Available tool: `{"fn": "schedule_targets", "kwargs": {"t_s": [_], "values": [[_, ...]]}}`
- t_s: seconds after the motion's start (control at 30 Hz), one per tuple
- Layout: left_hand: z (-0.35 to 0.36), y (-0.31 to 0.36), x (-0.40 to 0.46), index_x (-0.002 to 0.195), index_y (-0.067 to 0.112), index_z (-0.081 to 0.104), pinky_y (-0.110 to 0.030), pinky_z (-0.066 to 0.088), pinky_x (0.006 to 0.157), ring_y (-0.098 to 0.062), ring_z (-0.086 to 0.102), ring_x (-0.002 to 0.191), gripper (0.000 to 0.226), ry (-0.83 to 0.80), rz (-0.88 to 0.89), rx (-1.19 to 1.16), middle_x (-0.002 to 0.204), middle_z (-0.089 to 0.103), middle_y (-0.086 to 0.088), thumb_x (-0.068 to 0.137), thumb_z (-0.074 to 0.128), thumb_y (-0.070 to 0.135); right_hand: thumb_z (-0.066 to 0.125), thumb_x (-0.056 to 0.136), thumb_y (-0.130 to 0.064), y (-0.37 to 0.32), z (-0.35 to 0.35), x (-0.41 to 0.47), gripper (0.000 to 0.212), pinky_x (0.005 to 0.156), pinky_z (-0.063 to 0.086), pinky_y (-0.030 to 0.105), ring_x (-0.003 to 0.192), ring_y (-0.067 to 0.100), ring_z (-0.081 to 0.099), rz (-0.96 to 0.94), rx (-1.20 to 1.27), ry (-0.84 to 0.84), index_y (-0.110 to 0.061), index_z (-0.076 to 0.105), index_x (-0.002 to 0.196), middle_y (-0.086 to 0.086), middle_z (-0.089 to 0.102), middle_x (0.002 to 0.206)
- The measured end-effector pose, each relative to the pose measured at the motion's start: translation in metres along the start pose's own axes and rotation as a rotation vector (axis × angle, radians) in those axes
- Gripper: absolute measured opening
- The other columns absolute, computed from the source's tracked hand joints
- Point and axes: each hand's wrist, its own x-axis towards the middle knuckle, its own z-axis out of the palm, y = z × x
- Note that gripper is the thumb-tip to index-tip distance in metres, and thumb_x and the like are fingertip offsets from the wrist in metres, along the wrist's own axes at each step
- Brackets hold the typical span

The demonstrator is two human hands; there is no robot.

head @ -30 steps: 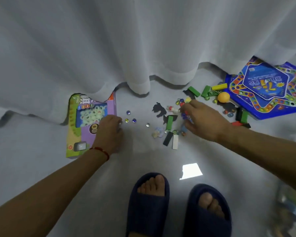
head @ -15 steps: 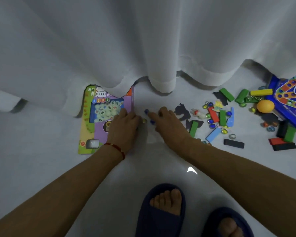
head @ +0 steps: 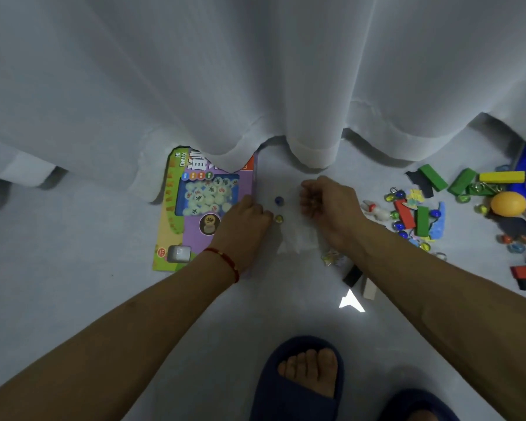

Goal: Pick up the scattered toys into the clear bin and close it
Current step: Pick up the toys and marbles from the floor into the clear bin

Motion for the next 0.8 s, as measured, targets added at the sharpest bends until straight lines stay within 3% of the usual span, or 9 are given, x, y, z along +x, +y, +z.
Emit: {"fn": "schedule_targets", "kwargs": {"t_s": [0.07,0.13,0.2,0.27,0.33,0.47,0.63,0.8], "values": [[-0.007,0.004,-0.007,0.089,0.009,0.073,-0.033,0.049,0.067,-0.027,0.058,0.082,0.007,0.075,-0.190,-0.262,0.081,0.069,-0.009,0.086,0.067,0.011,0.057,0.090,-0.018,-0.005,0.009,0.002,0.019,0.059,0.048,0.031,0.067,0.021,0.057,-0.065,-0.182,0.005,-0.004,0.070,0.087,0.011,0.063,0.077],[-0.022,0.009,-0.019,0.091,0.013,0.073,-0.025,0.048,0.073,-0.013,0.062,0.079,0.009,0.172,-0.489,-0.638,0.084,0.070,0.000,0.089,0.065,0.015,0.057,0.095,-0.023,0.000,0.013,0.007,0.021,0.062,0.041,0.029,0.070,0.020,0.055,-0.369,-0.776,-0.008,-0.006,0.067,0.089,0.008,0.061,0.079],[-0.030,0.013,-0.029,0.099,0.013,0.072,-0.019,0.052,0.068,-0.001,0.064,0.069,0.011,0.200,-0.850,-1.171,0.082,0.069,0.003,0.091,0.065,0.015,0.057,0.097,-0.027,0.009,0.018,0.012,0.023,0.068,0.036,0.030,0.080,0.021,0.055,-0.669,-1.134,-0.119,-0.005,0.061,0.102,0.006,0.058,0.092],[-0.035,0.015,-0.036,0.108,0.000,0.067,-0.022,0.056,0.060,-0.011,0.068,0.065,0.018,0.153,-1.132,-1.883,0.085,0.067,-0.009,0.093,0.060,0.007,0.060,0.096,-0.029,0.018,0.021,0.022,0.029,0.070,0.035,0.031,0.084,0.022,0.052,-0.720,-1.249,-0.200,-0.006,0.053,0.111,0.006,0.053,0.096],[-0.038,0.015,-0.040,0.108,-0.004,0.063,-0.022,0.057,0.056,-0.018,0.070,0.064,0.018,0.128,-1.257,-2.277,0.088,0.064,-0.015,0.094,0.056,0.003,0.057,0.097,-0.026,0.025,0.023,0.029,0.026,0.067,0.035,0.032,0.083,0.028,0.055,-0.760,-1.358,-0.212,-0.005,0.049,0.109,0.009,0.052,0.093],[-0.041,0.017,-0.044,0.111,-0.003,0.063,-0.019,0.056,0.057,-0.017,0.070,0.066,0.019,0.161,-1.250,-2.409,0.091,0.063,-0.013,0.094,0.055,0.004,0.050,0.101,-0.018,0.027,0.019,0.027,0.017,0.067,0.034,0.033,0.081,0.030,0.056,-0.886,-1.395,-0.215,-0.002,0.050,0.107,0.014,0.056,0.095],[-0.044,0.011,-0.050,0.112,0.002,0.064,-0.019,0.057,0.058,-0.013,0.068,0.070,0.022,0.163,-1.175,-2.428,0.091,0.066,-0.009,0.092,0.060,0.010,0.068,0.087,-0.009,0.054,0.016,0.012,0.020,0.058,0.036,0.033,0.075,0.026,0.054,-1.140,-1.561,-0.275,-0.005,0.056,0.103,0.012,0.056,0.091],[-0.048,0.008,-0.056,0.116,0.001,0.062,-0.017,0.056,0.059,-0.011,0.067,0.070,0.028,0.158,-1.097,-2.460,0.095,0.066,-0.011,0.091,0.058,0.012,0.090,0.060,-0.012,0.071,0.020,0.012,0.046,0.045,0.026,0.027,0.055,0.024,0.055,-1.026,-1.739,-0.151,-0.006,0.063,0.096,0.012,0.058,0.078]]}}
